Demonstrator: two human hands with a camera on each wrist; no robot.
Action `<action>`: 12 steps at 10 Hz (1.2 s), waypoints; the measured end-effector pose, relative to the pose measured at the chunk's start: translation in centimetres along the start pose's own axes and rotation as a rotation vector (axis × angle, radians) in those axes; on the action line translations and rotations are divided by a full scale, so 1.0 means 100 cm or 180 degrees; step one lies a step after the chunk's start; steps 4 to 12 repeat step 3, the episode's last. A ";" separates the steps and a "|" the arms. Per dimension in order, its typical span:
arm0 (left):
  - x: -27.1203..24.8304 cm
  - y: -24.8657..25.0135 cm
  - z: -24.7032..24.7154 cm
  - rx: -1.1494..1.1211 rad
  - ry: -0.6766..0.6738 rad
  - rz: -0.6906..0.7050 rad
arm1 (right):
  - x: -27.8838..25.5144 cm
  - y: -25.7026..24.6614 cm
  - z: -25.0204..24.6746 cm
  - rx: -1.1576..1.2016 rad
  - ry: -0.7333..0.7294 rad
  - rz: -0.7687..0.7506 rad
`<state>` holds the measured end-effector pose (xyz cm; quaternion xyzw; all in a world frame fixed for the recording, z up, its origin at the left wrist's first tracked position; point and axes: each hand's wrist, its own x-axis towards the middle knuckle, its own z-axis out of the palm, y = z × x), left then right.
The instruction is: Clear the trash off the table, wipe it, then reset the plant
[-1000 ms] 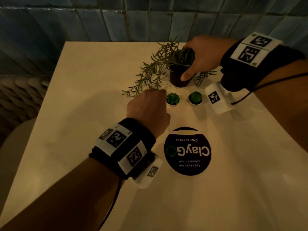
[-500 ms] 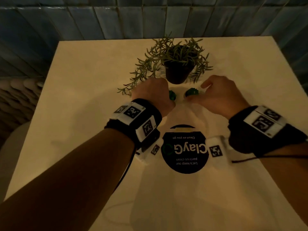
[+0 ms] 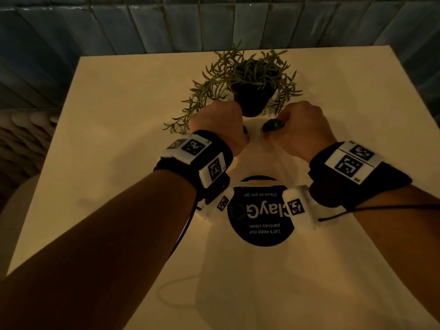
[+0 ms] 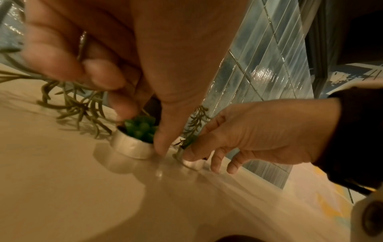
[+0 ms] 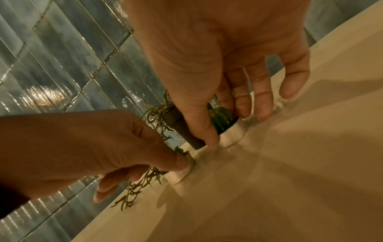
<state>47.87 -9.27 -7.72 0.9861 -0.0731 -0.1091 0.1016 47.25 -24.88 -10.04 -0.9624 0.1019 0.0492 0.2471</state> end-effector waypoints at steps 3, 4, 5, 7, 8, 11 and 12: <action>-0.006 0.001 -0.003 -0.0146 -0.0006 -0.0015 | -0.005 0.004 -0.005 -0.0095 -0.0021 -0.0029; -0.006 0.001 -0.003 -0.0146 -0.0006 -0.0015 | -0.005 0.004 -0.005 -0.0095 -0.0021 -0.0029; -0.006 0.001 -0.003 -0.0146 -0.0006 -0.0015 | -0.005 0.004 -0.005 -0.0095 -0.0021 -0.0029; -0.006 0.001 -0.003 -0.0146 -0.0006 -0.0015 | -0.005 0.004 -0.005 -0.0095 -0.0021 -0.0029; -0.006 0.001 -0.003 -0.0146 -0.0006 -0.0015 | -0.005 0.004 -0.005 -0.0095 -0.0021 -0.0029; -0.006 0.001 -0.003 -0.0146 -0.0006 -0.0015 | -0.005 0.004 -0.005 -0.0095 -0.0021 -0.0029; -0.006 0.001 -0.003 -0.0146 -0.0006 -0.0015 | -0.005 0.004 -0.005 -0.0095 -0.0021 -0.0029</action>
